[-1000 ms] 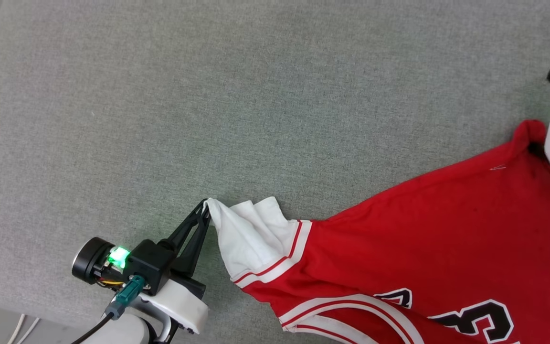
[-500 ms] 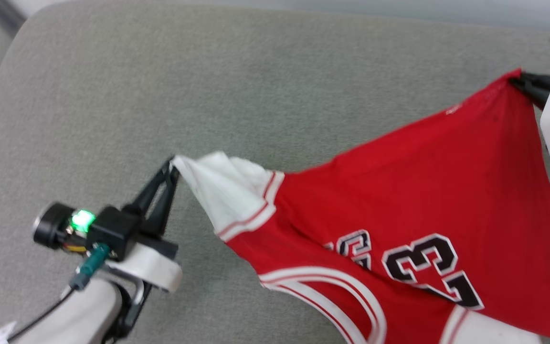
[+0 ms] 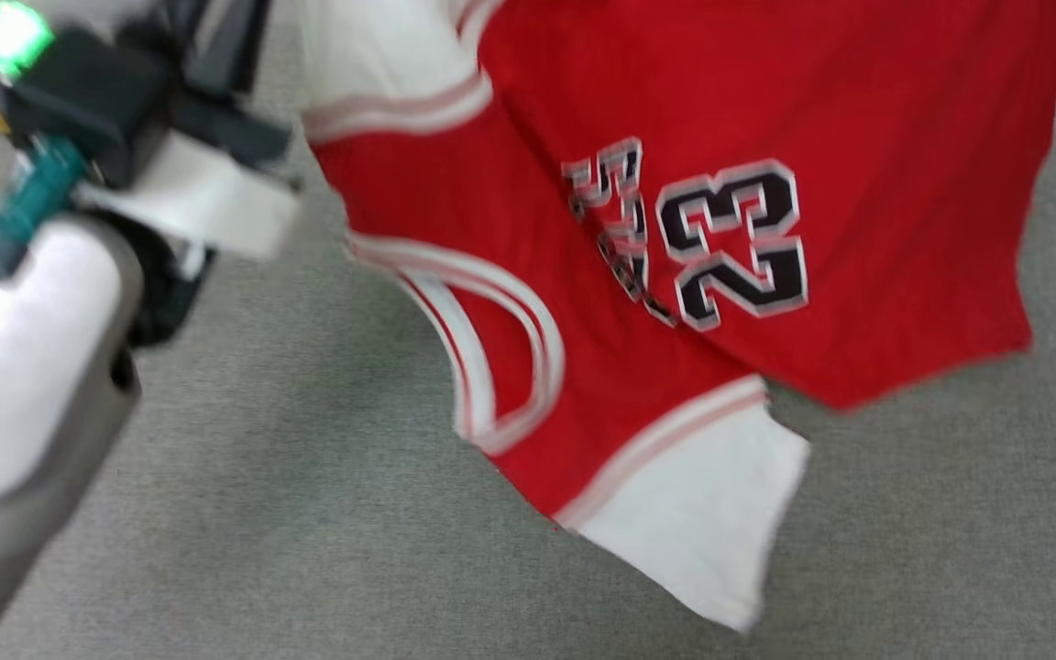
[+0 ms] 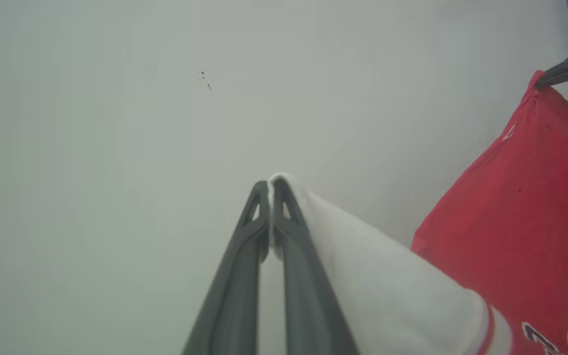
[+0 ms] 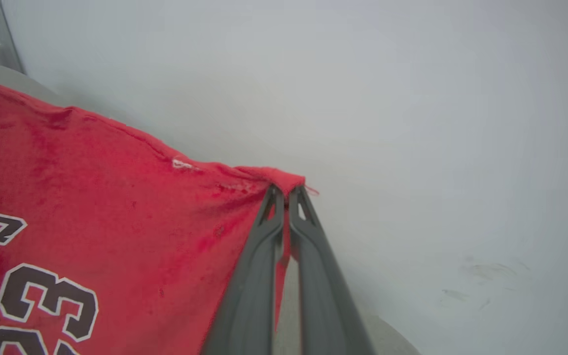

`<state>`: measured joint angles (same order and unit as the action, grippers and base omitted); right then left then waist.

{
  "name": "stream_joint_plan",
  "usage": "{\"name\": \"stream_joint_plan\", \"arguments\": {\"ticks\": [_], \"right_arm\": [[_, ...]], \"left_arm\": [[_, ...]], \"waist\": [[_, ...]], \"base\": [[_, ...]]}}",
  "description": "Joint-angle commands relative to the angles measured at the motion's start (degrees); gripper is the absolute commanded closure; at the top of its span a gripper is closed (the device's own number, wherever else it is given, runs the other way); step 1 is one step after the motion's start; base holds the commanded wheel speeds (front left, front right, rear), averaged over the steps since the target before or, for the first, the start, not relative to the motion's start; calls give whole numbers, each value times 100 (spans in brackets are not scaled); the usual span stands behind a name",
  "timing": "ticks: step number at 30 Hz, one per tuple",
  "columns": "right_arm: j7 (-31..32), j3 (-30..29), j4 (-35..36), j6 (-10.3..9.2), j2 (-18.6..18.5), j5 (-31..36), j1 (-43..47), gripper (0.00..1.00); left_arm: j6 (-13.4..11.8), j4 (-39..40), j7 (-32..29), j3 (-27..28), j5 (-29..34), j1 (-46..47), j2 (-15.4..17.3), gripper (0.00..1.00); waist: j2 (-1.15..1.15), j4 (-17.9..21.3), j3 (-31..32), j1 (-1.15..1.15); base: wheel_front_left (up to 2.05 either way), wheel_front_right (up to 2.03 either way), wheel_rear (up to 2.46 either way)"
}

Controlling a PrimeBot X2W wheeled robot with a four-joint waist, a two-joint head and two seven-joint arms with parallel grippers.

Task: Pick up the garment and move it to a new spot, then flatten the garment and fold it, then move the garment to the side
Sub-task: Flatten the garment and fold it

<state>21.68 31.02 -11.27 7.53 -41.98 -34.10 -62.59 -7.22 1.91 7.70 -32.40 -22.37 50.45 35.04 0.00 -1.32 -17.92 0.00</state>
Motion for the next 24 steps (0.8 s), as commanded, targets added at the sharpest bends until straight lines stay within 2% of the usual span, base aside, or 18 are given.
{"name": "stream_joint_plan", "arguments": {"ticks": [1, 12, 16, 24], "right_arm": [[-55, -122, -47, -8, 124, 92, -206, 100], [-398, -886, -725, -8, 1008, 1145, -1958, 100], [-476, -981, -1019, -8, 1147, 1476, -2701, 100], [-757, -953, -1740, -8, 1340, 2012, -4149, 100]], "left_arm": [[51, -46, -45, 47, 64, 294, -41, 100], [609, -808, -272, 186, 260, 3096, -554, 100], [840, -1275, -294, 180, 347, 4089, -720, 100], [1075, -2507, -12, 312, 415, 5827, -1107, 100]], "waist": [[0, 123, -161, 0], [0, 245, -991, 0], [0, 208, -1352, 0], [0, 142, -1921, 0]], "base": [[0, 0, 0], [0, 0, 0], [0, 0, 0], [0, 0, 0]]}}
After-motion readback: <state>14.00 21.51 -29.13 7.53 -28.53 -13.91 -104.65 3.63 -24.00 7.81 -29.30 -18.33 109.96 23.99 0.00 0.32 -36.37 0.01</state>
